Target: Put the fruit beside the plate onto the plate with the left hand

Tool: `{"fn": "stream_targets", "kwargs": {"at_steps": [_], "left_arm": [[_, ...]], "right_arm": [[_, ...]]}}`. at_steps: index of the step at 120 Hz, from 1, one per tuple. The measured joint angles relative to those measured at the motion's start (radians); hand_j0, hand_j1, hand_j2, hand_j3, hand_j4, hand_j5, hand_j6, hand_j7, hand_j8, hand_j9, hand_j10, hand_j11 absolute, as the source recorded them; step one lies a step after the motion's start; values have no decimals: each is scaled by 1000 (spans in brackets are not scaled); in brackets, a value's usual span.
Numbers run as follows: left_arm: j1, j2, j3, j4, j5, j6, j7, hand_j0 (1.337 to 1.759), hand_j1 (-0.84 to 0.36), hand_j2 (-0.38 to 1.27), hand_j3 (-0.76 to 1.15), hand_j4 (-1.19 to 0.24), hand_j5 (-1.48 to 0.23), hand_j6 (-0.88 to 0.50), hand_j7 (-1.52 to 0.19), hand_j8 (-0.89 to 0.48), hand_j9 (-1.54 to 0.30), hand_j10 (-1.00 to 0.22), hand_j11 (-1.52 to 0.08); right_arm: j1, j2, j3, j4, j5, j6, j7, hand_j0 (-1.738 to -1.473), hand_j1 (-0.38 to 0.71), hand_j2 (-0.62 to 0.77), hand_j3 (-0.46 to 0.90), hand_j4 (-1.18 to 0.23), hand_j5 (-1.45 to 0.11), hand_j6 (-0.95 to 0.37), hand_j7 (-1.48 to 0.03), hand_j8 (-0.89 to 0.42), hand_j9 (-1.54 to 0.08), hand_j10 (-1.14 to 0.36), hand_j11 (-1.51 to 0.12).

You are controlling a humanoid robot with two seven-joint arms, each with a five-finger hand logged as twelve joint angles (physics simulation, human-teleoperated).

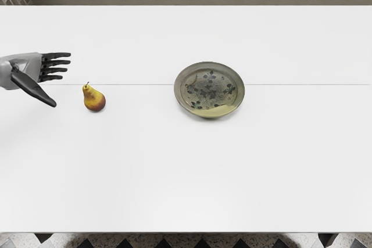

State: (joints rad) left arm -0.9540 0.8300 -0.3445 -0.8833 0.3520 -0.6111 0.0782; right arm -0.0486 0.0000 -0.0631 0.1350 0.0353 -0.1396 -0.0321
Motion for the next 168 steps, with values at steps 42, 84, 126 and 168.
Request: {"fn": "stream_targets", "kwargs": {"at_steps": [42, 84, 126, 168], "left_arm": [[9, -40, -3, 3, -6, 0, -1, 1658, 349, 1, 0, -2, 0, -2, 0, -2, 0, -1, 0], [6, -48, -9, 56, 46, 0, -85, 1658, 349, 1, 0, -2, 0, -2, 0, -2, 0, -1, 0], [20, -80, 17, 80, 337, 0, -518, 1658, 349, 2, 0, -3, 0, -3, 0, -3, 0, -2, 0], [60, -151, 53, 159, 204, 1, -578, 1658, 349, 3, 0, -3, 0, -3, 0, -3, 0, -2, 0]], "right_arm": [[0, 0, -1, 0, 0, 0, 0, -1658, -314, -6, 0, -30, -38, -30, -38, -30, -38, -30, -38], [0, 0, -1, 0, 0, 0, 0, -1658, -314, -6, 0, -30, -38, -30, -38, -30, -38, -30, -38], [0, 0, -1, 0, 0, 0, 0, -1658, -314, -6, 0, -30, -38, -30, -38, -30, -38, -30, -38], [0, 0, -1, 0, 0, 0, 0, -1658, -314, -6, 0, -30, -38, -30, -38, -30, -38, -30, -38]]}}
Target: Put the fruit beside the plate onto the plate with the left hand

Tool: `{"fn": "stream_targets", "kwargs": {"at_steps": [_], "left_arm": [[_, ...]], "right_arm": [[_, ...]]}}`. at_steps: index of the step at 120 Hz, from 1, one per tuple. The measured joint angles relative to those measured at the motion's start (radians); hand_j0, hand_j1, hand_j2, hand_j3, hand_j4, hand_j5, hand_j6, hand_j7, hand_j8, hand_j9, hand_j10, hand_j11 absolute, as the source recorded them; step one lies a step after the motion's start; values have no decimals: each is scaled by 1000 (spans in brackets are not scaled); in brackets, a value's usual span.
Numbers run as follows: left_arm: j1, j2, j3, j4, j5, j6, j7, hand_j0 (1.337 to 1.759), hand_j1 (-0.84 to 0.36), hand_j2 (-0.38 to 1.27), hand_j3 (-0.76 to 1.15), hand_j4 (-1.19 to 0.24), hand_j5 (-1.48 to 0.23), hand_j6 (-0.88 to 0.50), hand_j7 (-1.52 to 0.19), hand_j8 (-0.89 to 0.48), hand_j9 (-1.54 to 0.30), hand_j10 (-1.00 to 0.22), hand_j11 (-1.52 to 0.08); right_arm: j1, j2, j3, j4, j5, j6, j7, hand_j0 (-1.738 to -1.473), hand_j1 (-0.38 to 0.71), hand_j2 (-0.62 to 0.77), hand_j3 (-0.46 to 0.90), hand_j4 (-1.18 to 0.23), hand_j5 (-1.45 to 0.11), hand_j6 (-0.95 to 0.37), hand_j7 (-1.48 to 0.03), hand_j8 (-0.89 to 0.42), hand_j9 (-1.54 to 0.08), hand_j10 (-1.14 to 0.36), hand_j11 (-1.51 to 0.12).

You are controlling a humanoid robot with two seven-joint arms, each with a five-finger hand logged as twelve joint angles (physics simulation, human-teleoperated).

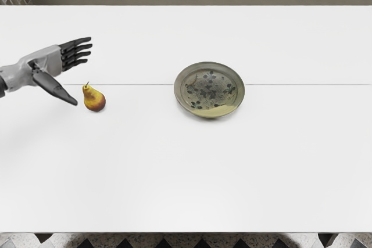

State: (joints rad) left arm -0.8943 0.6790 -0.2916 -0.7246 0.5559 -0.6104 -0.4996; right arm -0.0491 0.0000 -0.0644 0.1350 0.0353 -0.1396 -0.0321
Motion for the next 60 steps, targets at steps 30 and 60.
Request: {"fn": "stream_targets", "kwargs": {"at_steps": [30, 60], "left_arm": [[36, -54, 1, 70, -82, 0, -2, 1658, 349, 3, 0, -2, 0, -3, 0, -2, 0, -1, 0], [66, -93, 4, 111, -90, 0, -1, 1658, 349, 3, 0, -2, 0, -2, 0, -2, 0, -1, 0]], "right_arm": [[0, 0, 0, 0, 0, 0, 0, -1658, -314, -6, 0, -30, -38, -30, -38, -30, -38, -30, -38], [0, 0, 0, 0, 0, 0, 0, -1658, -314, -6, 0, -30, -38, -30, -38, -30, -38, -30, -38]]}}
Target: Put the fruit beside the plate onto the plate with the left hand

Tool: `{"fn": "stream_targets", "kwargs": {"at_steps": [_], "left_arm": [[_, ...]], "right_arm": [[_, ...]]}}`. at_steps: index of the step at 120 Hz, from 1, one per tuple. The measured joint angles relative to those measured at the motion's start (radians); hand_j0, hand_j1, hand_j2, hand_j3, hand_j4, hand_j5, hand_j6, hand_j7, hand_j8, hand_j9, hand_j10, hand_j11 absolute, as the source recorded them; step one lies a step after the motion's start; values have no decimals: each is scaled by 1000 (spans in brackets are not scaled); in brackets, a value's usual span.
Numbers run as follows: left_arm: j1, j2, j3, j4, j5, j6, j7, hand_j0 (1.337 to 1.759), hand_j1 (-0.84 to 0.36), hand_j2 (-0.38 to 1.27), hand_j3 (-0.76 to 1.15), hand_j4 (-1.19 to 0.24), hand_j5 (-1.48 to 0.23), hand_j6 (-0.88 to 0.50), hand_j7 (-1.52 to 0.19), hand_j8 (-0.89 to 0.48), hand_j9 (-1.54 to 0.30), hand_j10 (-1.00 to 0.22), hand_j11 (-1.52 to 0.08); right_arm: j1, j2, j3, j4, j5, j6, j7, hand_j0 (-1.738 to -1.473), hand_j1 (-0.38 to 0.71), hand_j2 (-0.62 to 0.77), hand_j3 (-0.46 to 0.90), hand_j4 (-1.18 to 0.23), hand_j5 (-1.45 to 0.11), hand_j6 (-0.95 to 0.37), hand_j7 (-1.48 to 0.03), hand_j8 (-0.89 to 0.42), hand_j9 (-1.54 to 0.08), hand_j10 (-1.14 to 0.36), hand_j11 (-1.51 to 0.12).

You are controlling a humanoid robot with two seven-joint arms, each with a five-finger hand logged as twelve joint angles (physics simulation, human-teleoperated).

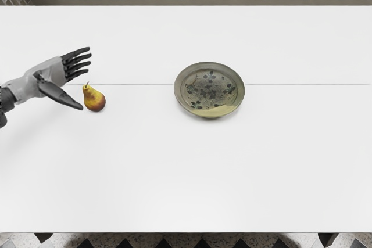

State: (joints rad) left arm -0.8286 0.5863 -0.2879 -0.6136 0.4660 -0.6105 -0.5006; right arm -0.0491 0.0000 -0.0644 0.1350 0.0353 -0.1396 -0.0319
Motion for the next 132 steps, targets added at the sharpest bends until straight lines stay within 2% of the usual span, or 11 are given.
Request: {"fn": "stream_targets", "kwargs": {"at_steps": [51, 77, 132], "left_arm": [[23, -51, 13, 28, 11, 0, -6, 1658, 349, 3, 0, -2, 0, -2, 0, -2, 0, -1, 0], [23, -63, 9, 69, 0, 0, -7, 1658, 349, 3, 0, -2, 0, -2, 0, -2, 0, -1, 0], [32, -86, 17, 77, -1, 0, -6, 1658, 349, 3, 0, -2, 0, -2, 0, -1, 0, -1, 0]], "right_arm": [[0, 0, 0, 0, 0, 0, 0, -1658, -314, -6, 0, -30, -38, -30, -38, -30, -38, -30, -38], [0, 0, 0, 0, 0, 0, 0, -1658, -314, -6, 0, -30, -38, -30, -38, -30, -38, -30, -38], [0, 0, 0, 0, 0, 0, 0, -1658, -314, -6, 0, -30, -38, -30, -38, -30, -38, -30, -38]]}}
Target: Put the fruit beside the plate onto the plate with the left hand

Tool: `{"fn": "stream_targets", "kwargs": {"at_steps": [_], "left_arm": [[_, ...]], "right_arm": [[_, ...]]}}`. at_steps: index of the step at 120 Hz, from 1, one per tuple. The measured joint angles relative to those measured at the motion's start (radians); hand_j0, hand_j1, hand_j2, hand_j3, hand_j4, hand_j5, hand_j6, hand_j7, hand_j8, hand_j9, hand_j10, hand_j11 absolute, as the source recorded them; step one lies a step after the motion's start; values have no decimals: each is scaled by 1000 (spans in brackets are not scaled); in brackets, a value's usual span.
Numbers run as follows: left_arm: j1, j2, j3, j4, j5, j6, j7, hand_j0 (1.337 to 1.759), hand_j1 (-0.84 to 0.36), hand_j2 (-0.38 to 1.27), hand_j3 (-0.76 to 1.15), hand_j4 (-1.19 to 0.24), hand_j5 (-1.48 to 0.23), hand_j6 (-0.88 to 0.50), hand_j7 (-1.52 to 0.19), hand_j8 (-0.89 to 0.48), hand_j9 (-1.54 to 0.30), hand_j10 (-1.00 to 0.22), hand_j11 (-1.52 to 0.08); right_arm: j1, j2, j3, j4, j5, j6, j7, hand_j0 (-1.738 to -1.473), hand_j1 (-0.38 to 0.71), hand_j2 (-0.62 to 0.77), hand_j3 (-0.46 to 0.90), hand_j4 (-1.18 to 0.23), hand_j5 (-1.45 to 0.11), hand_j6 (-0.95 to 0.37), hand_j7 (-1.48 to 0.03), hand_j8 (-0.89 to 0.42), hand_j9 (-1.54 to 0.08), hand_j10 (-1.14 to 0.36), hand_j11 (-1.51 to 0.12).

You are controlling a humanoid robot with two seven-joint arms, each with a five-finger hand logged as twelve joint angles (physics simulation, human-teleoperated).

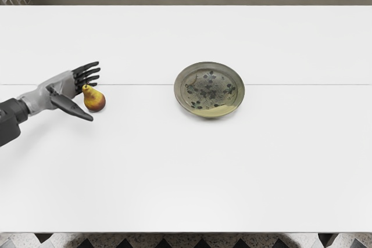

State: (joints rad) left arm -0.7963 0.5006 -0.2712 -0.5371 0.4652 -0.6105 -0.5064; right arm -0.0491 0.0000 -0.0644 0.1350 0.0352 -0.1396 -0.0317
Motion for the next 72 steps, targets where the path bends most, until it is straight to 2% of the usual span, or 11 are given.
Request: {"fn": "stream_targets", "kwargs": {"at_steps": [72], "left_arm": [[0, -25, 12, -3, 1, 0, 0, 1658, 324, 7, 0, -25, -28, -25, -28, -25, -28, -23, -28]], "right_arm": [[0, 0, 0, 0, 0, 0, 0, -1658, -314, -6, 0, -30, -38, -30, -38, -30, -38, -30, -38]]}}
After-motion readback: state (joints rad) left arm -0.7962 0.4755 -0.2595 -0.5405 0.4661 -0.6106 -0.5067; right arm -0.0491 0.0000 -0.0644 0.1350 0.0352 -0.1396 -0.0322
